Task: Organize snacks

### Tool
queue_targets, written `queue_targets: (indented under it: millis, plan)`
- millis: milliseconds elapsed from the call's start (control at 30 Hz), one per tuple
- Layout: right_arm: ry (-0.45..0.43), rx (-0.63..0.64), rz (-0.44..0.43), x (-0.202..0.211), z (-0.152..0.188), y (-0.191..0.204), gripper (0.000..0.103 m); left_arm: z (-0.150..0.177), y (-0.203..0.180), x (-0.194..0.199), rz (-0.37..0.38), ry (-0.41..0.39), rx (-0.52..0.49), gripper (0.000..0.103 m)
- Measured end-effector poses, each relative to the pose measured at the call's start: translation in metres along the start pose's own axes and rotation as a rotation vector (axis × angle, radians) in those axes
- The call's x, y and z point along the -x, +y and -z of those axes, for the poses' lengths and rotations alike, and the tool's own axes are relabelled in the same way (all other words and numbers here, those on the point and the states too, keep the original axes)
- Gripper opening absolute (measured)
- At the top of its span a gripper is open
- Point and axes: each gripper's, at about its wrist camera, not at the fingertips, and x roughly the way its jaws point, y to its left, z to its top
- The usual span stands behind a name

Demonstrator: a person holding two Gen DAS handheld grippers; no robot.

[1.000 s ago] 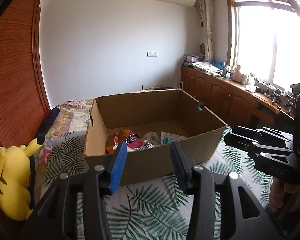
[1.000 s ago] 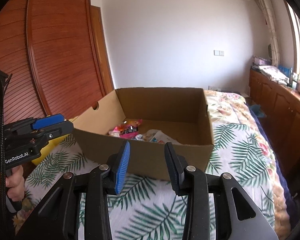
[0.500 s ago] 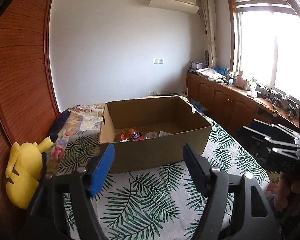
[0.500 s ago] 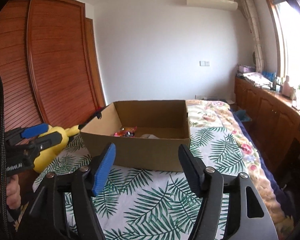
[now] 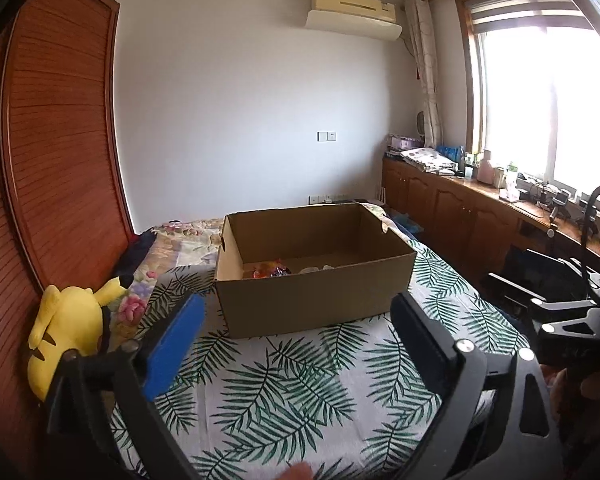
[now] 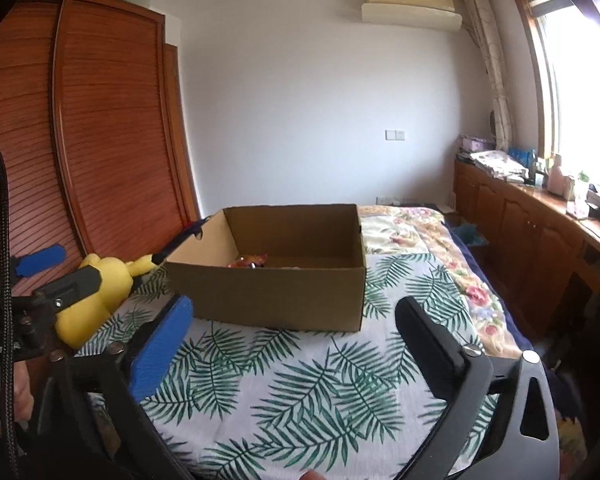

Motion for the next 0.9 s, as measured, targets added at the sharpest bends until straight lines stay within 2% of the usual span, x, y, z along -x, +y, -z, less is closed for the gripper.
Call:
queue_targets:
  millis: [267, 367, 533, 900]
  plan:
    - [0.012, -0.003, 0.051, 0.014, 0.016, -0.001, 0.103, 0.02, -0.006, 0.016, -0.034, -0.021, 0.009, 0.098]
    - [0.012, -0.01, 0.059, 0.019, 0.022, -0.002, 0.103, 0.026, -0.009, 0.016, -0.047, -0.004, 0.0, 0.098]
    - [0.009, -0.006, 0.077, 0.028, 0.029, -0.002, 0.103, 0.037, -0.012, 0.019, -0.011, 0.005, 0.02, 0.098]
    - [0.011, -0.035, 0.073, 0.044, 0.043, 0.001, 0.103, 0.06, -0.009, 0.02, -0.021, 0.045, 0.046, 0.098]
